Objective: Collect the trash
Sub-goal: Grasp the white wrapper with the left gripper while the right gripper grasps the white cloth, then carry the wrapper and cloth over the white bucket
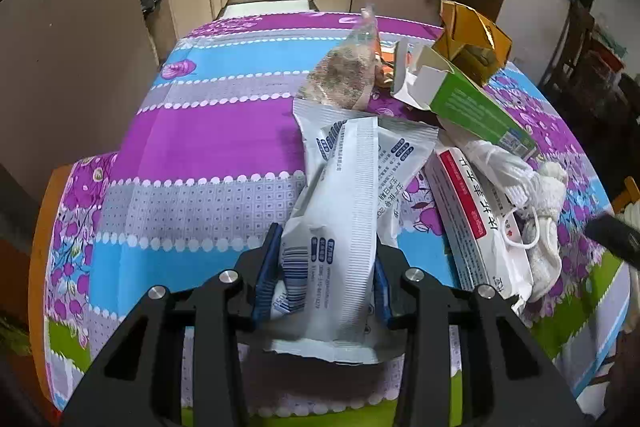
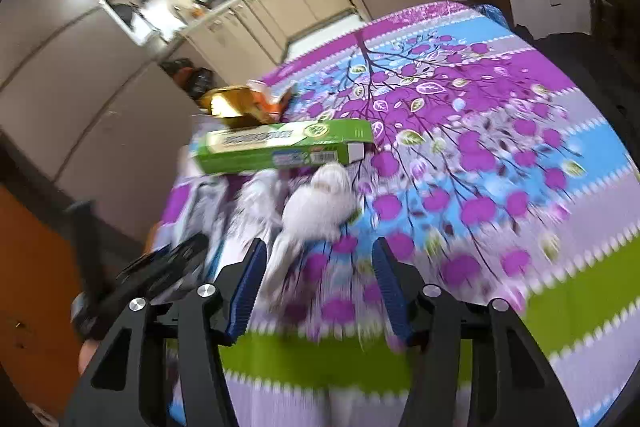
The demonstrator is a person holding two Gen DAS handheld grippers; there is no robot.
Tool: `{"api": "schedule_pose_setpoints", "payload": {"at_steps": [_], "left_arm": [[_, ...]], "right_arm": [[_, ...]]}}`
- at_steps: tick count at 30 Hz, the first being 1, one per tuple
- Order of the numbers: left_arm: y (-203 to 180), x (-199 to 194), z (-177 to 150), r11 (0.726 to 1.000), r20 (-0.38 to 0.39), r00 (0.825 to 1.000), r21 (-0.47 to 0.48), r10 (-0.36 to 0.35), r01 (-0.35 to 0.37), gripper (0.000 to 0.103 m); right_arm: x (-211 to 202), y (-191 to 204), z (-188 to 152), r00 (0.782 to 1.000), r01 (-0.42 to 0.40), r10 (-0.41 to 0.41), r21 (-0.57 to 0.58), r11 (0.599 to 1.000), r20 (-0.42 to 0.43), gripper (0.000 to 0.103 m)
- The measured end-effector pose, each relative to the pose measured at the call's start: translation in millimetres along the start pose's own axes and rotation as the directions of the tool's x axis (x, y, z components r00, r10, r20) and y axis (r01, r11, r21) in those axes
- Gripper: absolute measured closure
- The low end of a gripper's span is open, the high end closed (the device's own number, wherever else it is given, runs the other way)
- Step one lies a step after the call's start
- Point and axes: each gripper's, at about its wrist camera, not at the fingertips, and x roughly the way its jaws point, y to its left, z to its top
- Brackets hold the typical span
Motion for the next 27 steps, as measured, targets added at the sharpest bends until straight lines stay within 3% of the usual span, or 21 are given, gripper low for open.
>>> {"api": "schedule_pose_setpoints", "payload": {"at_steps": [8, 10, 14, 20, 27], "left_arm": [[-4.6, 1.6, 5.9, 1.0, -0.017, 1.0, 0.03, -0.009, 0.009, 0.063], [-6.1, 3.6, 7.1, 0.999, -0.015, 1.0, 0.037, -0.003, 0.003, 0.062], [-6.8, 4.1, 6.7, 1.0, 0.003, 1.0, 0.031, 0.001, -0.001, 0.065], [-6.8, -11.9, -4.7, 1.0, 0.106, 0.994, 0.011, 0.026, -0.027, 0.073], [-10.1, -78.8, -31.7, 0.998, 0.341, 0.938, -0.007, 0.062, -0.063, 0.073]], "right_arm": [[47.9, 14.8, 23.3, 0.993, 0.111, -0.111, -0.021, 0.994, -0.047, 0.048], [52.6, 20.5, 21.2, 0.99, 0.13, -0.133, -0.055, 0.99, -0.051, 0.051], [51.2, 32.1, 16.7, 0.989, 0.139, -0.143, -0.121, 0.983, -0.027, 0.066], [10.3, 41.1, 0.6, 0.981, 0.152, -0.122, -0.205, 0.967, 0.154, 0.068], [-71.1, 72.3, -38.8, 0.906, 0.219, -0.072, -0.316, 0.923, 0.417, 0.068]]}}
